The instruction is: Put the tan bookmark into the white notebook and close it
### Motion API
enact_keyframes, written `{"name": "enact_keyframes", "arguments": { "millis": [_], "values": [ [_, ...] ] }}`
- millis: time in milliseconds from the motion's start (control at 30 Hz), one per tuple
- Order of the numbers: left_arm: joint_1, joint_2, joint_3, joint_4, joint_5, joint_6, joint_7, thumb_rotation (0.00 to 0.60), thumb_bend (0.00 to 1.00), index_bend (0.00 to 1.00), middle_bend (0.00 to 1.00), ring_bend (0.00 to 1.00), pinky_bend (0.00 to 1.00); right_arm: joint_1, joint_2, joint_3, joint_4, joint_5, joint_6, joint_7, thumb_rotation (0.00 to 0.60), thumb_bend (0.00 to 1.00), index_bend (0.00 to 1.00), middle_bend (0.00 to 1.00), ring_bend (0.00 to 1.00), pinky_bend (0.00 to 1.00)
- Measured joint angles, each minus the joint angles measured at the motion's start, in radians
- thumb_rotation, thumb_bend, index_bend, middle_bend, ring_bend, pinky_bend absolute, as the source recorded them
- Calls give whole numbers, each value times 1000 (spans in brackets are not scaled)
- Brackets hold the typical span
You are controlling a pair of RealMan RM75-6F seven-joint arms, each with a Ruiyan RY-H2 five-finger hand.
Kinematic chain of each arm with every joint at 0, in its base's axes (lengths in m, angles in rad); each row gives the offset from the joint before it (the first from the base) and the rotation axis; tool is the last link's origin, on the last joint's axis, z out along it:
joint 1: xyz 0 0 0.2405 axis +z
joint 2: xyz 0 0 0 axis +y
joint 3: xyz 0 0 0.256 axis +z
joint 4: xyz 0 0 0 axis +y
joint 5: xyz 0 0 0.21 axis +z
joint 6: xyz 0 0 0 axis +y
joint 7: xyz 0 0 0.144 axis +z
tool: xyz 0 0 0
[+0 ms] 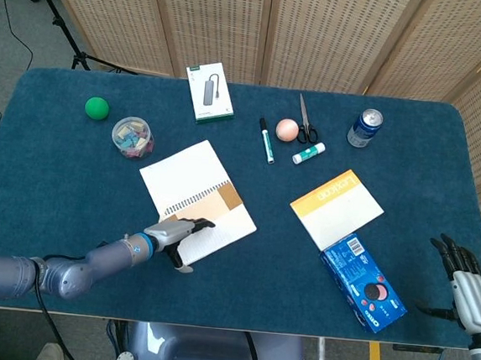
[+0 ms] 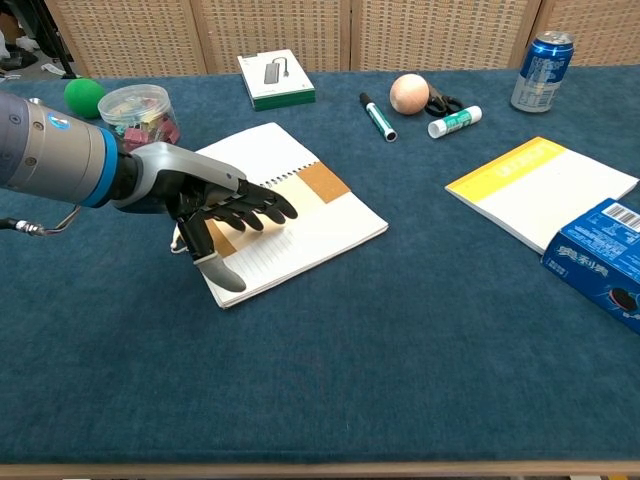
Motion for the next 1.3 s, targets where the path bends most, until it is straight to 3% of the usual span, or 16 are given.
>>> {"name": "enact_keyframes", "arguments": {
  "millis": [733, 1300],
  "values": [
    [-9, 26, 16, 9, 66, -18, -73, 600, 224, 0, 0, 0, 0, 0, 1, 0, 1, 0, 1, 3, 600, 0, 0, 0, 0, 0],
    [48, 102, -34, -52, 150, 5, -136, 600, 210, 0, 0, 0, 0, 1, 0, -2, 0, -2, -2, -1, 600, 0, 0, 0, 0, 0]
  ]
}}
